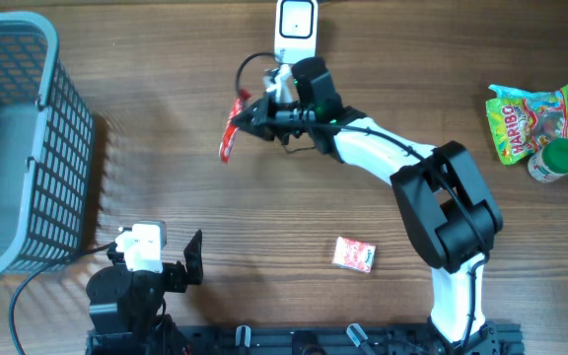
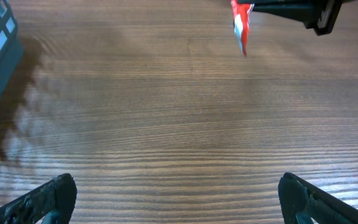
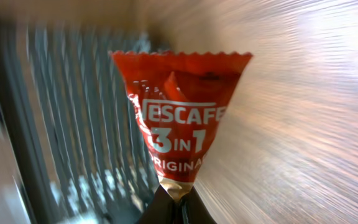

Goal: Scan the item barcode
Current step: 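Hold the Nescafe stick under the white scanner with the right gripper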

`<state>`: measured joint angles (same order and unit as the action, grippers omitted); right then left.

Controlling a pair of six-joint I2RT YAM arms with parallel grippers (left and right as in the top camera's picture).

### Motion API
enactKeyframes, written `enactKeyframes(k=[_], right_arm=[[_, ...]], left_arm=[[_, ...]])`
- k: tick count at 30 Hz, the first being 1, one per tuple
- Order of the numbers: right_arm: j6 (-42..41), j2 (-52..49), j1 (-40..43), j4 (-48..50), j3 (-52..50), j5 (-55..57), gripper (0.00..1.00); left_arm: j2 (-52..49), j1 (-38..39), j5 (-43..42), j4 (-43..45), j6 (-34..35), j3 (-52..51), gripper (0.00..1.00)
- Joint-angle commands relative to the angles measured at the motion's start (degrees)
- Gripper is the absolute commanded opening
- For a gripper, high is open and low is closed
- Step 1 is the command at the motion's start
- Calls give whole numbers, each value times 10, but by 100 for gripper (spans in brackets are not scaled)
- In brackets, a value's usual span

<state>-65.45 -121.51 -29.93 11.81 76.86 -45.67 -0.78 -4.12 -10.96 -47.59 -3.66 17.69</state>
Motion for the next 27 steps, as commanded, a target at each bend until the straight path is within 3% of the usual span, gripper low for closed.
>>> enactKeyframes(k=[1, 8, 12, 15, 24, 27], right_arm=[[-112, 5, -1, 39, 2, 111, 4], [-141, 5, 13, 6, 45, 231, 5], [-146, 4, 21, -103, 138, 330, 5], [-157, -10, 25, -128, 211, 385, 5], [-285, -121, 49, -123, 320, 386, 4], [-294, -153, 48, -124, 345, 375, 5]], left_arm=[[5, 3, 1, 1, -6, -4, 100], [5, 3, 1, 1, -6, -4, 100], [5, 3, 1, 1, -6, -4, 100], [5, 3, 1, 1, -6, -4, 100], [5, 3, 1, 1, -6, -4, 100], [5, 3, 1, 1, -6, -4, 100]])
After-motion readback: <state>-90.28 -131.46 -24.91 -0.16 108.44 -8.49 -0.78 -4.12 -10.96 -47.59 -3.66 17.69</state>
